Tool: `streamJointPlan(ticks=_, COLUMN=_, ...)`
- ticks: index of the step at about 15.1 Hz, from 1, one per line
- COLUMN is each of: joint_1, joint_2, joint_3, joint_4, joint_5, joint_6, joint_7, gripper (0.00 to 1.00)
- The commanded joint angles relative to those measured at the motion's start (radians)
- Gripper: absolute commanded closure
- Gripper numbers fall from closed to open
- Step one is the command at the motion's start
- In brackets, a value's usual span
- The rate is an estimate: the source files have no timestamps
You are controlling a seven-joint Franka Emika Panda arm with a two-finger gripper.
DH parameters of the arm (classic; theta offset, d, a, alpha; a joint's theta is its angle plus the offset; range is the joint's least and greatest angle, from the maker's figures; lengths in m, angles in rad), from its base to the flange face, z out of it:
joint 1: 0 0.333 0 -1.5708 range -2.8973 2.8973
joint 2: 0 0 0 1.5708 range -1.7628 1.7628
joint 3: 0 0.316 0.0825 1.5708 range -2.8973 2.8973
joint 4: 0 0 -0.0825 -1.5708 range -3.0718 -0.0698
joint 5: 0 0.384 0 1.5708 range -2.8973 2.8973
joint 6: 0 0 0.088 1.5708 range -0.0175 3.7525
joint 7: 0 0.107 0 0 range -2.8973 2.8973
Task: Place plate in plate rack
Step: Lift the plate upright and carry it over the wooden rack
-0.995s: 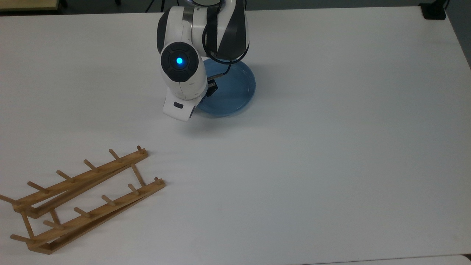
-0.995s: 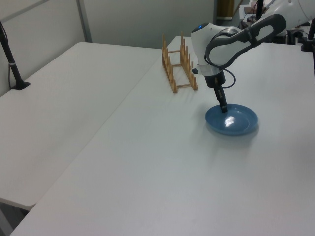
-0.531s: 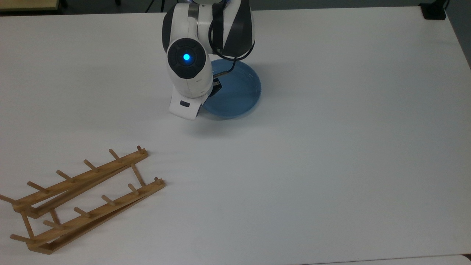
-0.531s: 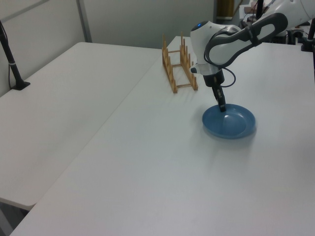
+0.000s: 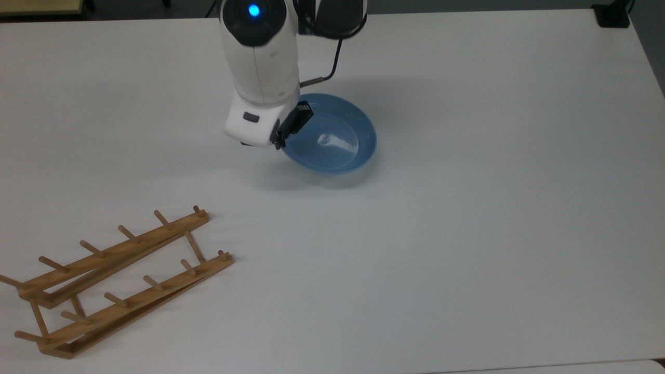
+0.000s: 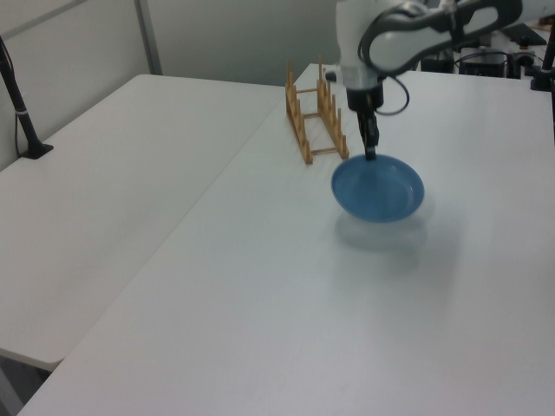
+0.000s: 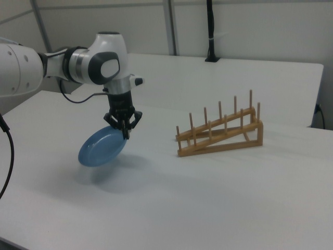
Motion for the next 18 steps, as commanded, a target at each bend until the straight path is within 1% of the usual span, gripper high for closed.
streamJointPlan(ticks=1, joint_1=0.001, joint_2=-0.011, joint_3=-0.012, joint_4=0.041, joint_5=-0.026, joint_6=0.03, joint_7=0.035, gripper=1.0)
streamJointPlan(ticks=2, joint_1=-0.008, joint_2=-0.013, joint_3=-0.013, joint_4=0.059, joint_5=-0.039, joint_6=0.075, joint_7=0.038, gripper=1.0)
streamJointPlan(ticks=4, joint_1=-0.011, joint_2=-0.019, joint_3=-0.056, joint_4=0.071, joint_5=-0.043, joint_6=0.141, joint_7=0.038, gripper=1.0)
streamJointPlan(ticks=6, joint_1=-0.013, joint_2=-0.019, joint_3=-0.087, joint_4=0.071, joint_5=-0.051, joint_6=0.256, joint_7=0.045, gripper=1.0)
streamJointPlan(ticks=7, joint_1=-0.013, joint_2=-0.019, joint_3=-0.101, joint_4=0.071, joint_5=-0.069, joint_6=0.324, joint_7=0.073, gripper=1.0)
streamJointPlan(ticks=9, joint_1=-0.013, joint_2=-0.016, joint_3=-0.131, joint_4=0.071, joint_5=-0.137, joint_6=0.436, joint_7=0.165, gripper=1.0)
streamJointPlan(ticks=12, joint_1=-0.015, joint_2=-0.015, joint_3=-0.167, joint_4=0.073, joint_5=-0.279, joint_6=0.557, joint_7=0.341, gripper=1.0)
streamJointPlan(ticks=14, joint_1=-0.015, joint_2=-0.015, joint_3=-0.194, joint_4=0.09, joint_5=-0.417, joint_6=0.588, joint_7=0.514, gripper=1.0)
streamJointPlan(ticks=15, joint_1=-0.016, joint_2=-0.013, joint_3=-0.201, joint_4=0.108, joint_5=-0.5, joint_6=0.588, joint_7=0.603, gripper=1.0)
streamJointPlan(ticks=17, joint_1=-0.044, joint_2=-0.011, joint_3=-0.202, joint_4=0.114, joint_5=-0.646, joint_6=0.591, joint_7=0.75, gripper=1.0)
streamJointPlan(ticks=18, joint_1=-0.047, joint_2=-0.011, joint_3=-0.205, joint_4=0.114, joint_5=-0.701, joint_6=0.593, joint_7=0.816, gripper=1.0)
